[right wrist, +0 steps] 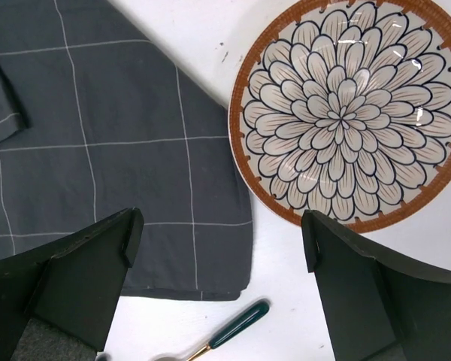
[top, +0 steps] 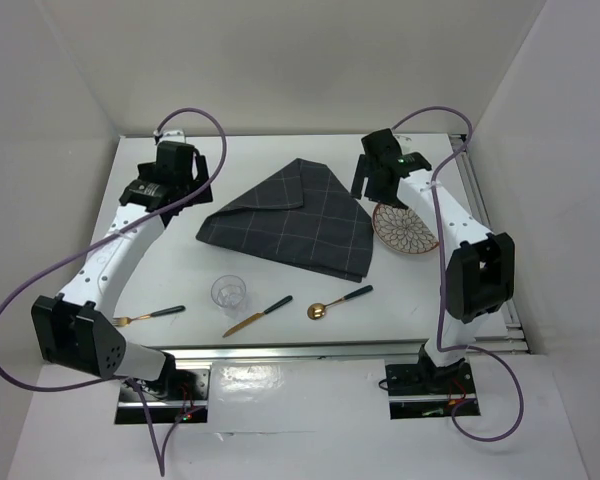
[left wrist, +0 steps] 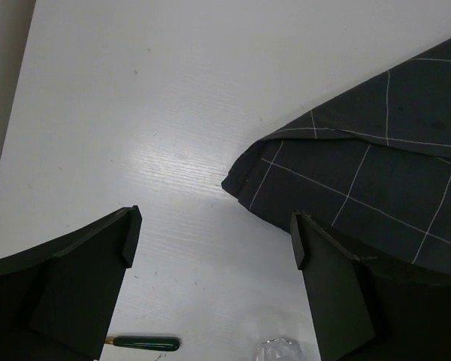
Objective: Set the dinner table for one person
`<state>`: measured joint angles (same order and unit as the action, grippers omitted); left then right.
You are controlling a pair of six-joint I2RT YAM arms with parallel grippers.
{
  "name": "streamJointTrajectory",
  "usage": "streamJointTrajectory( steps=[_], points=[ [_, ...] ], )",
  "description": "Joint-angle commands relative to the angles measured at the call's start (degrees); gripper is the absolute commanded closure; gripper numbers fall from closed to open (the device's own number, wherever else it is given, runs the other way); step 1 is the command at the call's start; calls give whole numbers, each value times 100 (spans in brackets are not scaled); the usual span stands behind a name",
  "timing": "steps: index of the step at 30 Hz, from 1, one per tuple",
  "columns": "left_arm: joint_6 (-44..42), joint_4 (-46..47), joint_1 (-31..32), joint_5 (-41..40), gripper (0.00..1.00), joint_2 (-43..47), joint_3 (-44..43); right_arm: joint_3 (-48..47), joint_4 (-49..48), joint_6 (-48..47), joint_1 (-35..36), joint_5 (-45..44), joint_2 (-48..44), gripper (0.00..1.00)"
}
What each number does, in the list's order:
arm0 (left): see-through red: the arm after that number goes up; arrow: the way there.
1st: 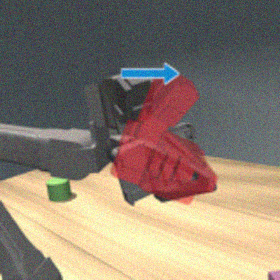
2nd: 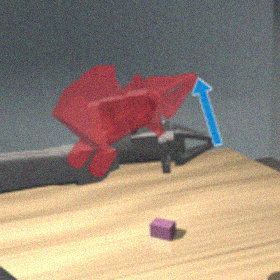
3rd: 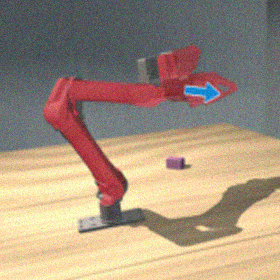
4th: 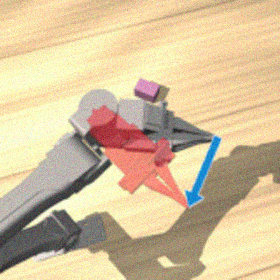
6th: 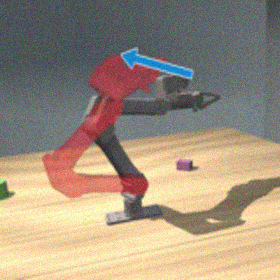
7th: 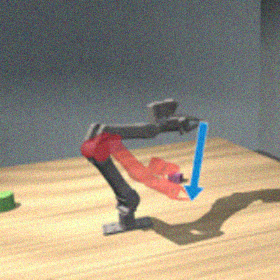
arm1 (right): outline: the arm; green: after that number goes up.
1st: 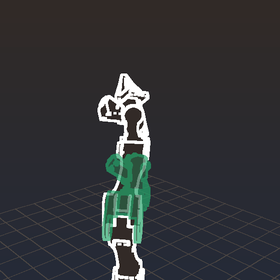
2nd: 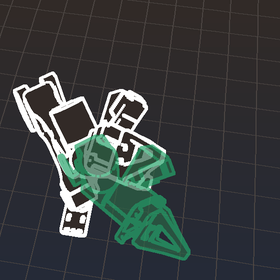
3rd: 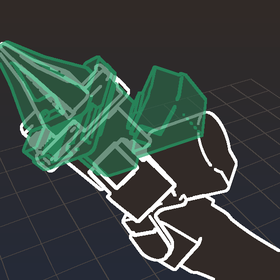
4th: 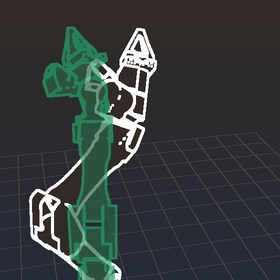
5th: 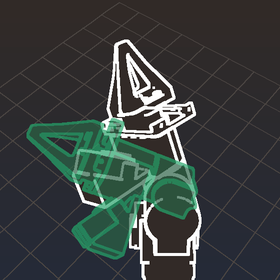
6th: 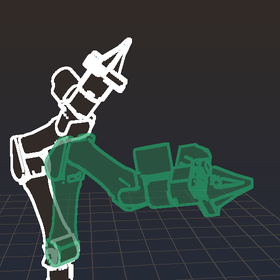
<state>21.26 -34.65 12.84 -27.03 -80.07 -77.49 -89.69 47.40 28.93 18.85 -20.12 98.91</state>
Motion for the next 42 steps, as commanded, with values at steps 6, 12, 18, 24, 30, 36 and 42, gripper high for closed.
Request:
streamJointTrajectory(
  steps=[6,12,18,24,30,36,42],
  points=[
    [318,-156,-10,426,3,-324,-319,434,-450,-1,-57,516,-478,0],
    [738,-305,-79,1067,14,-649,-21,953,-854,-124,-57,974,-663,0],
    [1126,-533,-536,1744,9,-1106,85,1401,-1188,-229,-57,1370,-952,0],
    [1310,-350,-791,2078,7,-1590,331,1349,-1303,-282,-57,1423,-883,0],
    [1320,117,-1248,2658,9,-2081,560,1348,-1189,-282,-57,1423,-821,0],
    [1065,336,-1249,2887,9,-2487,508,1349,-1189,-230,-57,1423,-707,0],
    [951,389,-1249,2782,15,-2776,394,1243,-1136,-177,-57,1370,-540,0]
  ],
)
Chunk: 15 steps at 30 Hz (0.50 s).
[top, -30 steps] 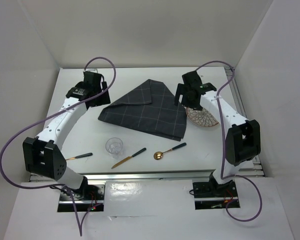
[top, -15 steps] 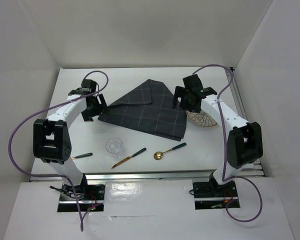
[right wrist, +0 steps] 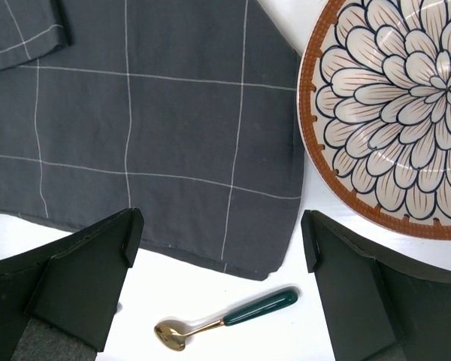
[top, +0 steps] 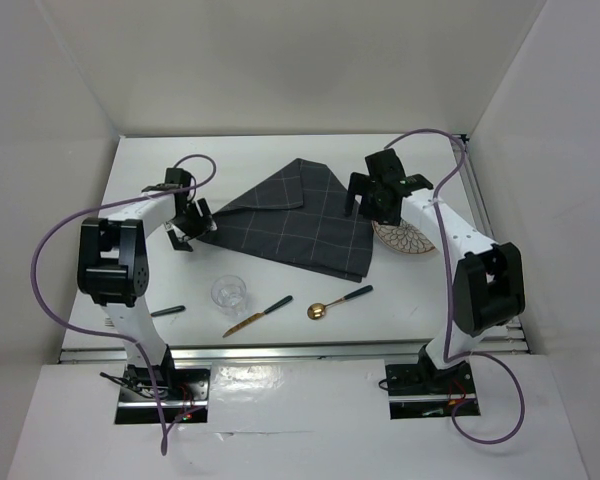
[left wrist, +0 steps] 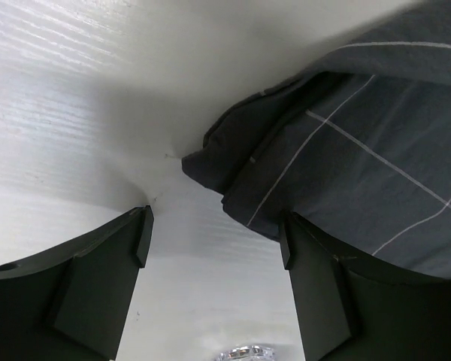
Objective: Set the dinner table for one person
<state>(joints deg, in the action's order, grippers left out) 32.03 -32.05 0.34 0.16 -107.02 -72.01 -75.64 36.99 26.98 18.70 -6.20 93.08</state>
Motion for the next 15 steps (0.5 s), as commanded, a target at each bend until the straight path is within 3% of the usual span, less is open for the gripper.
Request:
streamJointTrajectory(
  steps=[1,9,15],
  points=[
    [-179,129,1,2,15,-143,-156,-162,-96,18,-42,-22,44,0],
    [-232,252,1,-52,18,-390,-279,-215,-43,70,-42,-22,149,0],
    [-232,375,1,-113,30,-451,-384,-215,10,70,-42,-75,149,0]
  ],
)
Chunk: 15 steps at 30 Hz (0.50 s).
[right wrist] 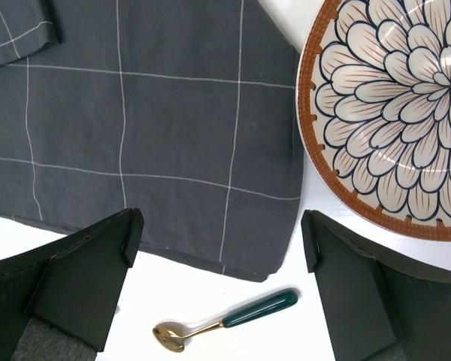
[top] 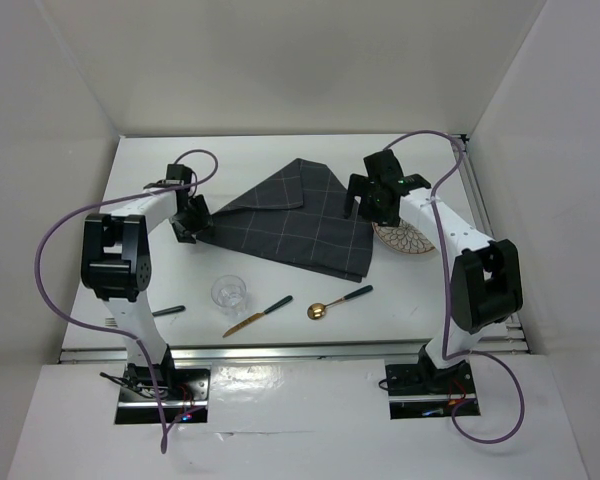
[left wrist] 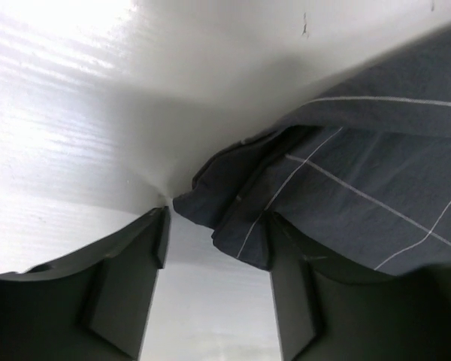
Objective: Set the dinner table for one person
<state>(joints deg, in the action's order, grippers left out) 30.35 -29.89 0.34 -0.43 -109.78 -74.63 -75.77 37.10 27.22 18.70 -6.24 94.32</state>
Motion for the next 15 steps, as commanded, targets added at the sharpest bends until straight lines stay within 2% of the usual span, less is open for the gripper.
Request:
streamJointTrajectory(
  steps=[1,3,7,8,10,11,15],
  points=[
    [-64,159,1,-54,34,-176,-122,-202,-1,107,-42,-70,25,0],
    [-64,159,1,7,36,-176,-122,-202,-1,108,-42,-70,77,0],
    [-117,159,1,122,48,-281,-236,-202,-1,108,-42,-70,77,0],
    [-117,159,1,183,55,-281,-236,-202,-1,108,-42,-70,77,0],
    [-169,159,53,245,62,-281,-297,-149,-1,108,-42,-70,77,0],
    [-170,159,54,297,67,-281,-298,-149,-1,108,-42,-70,77,0],
    [-222,-43,54,350,100,-212,-473,-79,52,108,-42,-70,130,0]
  ],
)
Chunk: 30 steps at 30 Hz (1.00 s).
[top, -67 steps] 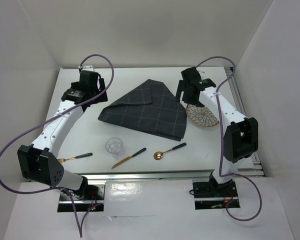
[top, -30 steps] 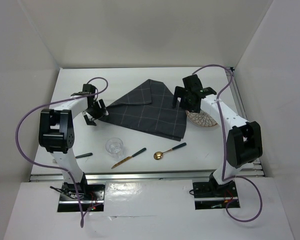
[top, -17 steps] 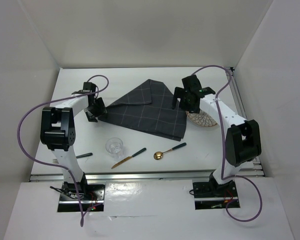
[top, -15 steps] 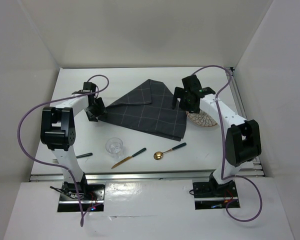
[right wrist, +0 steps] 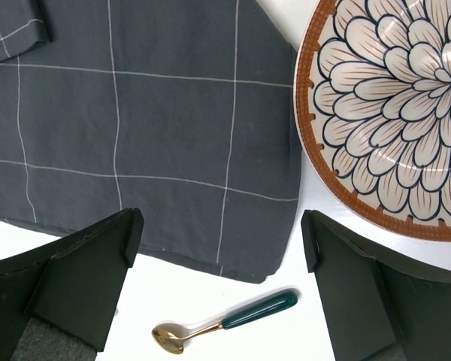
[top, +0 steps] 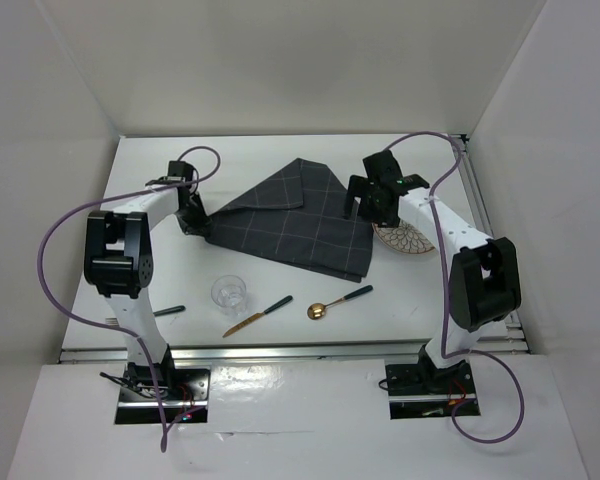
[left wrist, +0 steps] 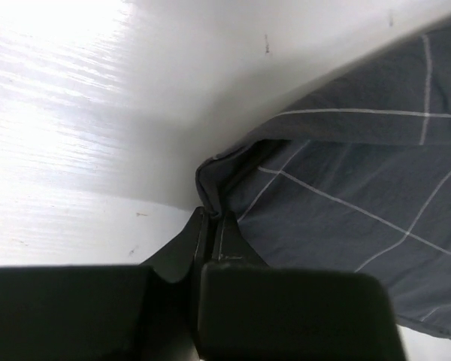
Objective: Set the dinner table for one person
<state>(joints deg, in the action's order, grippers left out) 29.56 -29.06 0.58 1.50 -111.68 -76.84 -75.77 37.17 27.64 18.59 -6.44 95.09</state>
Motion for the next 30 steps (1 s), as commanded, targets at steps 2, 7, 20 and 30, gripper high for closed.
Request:
streamJointTrajectory(
  steps=[2,7,20,30],
  points=[
    [-196,-249,30,158,100,102,-428,149,97,14,-31,11,-16,0],
    [-249,-451,30,158,100,550,-481,825,309,382,-31,64,-192,0],
    [-302,-566,30,606,100,1139,-648,1697,-209,708,-31,793,-140,4],
    [-250,-618,135,668,100,1192,-701,1802,-658,883,267,1057,344,24]
  ],
)
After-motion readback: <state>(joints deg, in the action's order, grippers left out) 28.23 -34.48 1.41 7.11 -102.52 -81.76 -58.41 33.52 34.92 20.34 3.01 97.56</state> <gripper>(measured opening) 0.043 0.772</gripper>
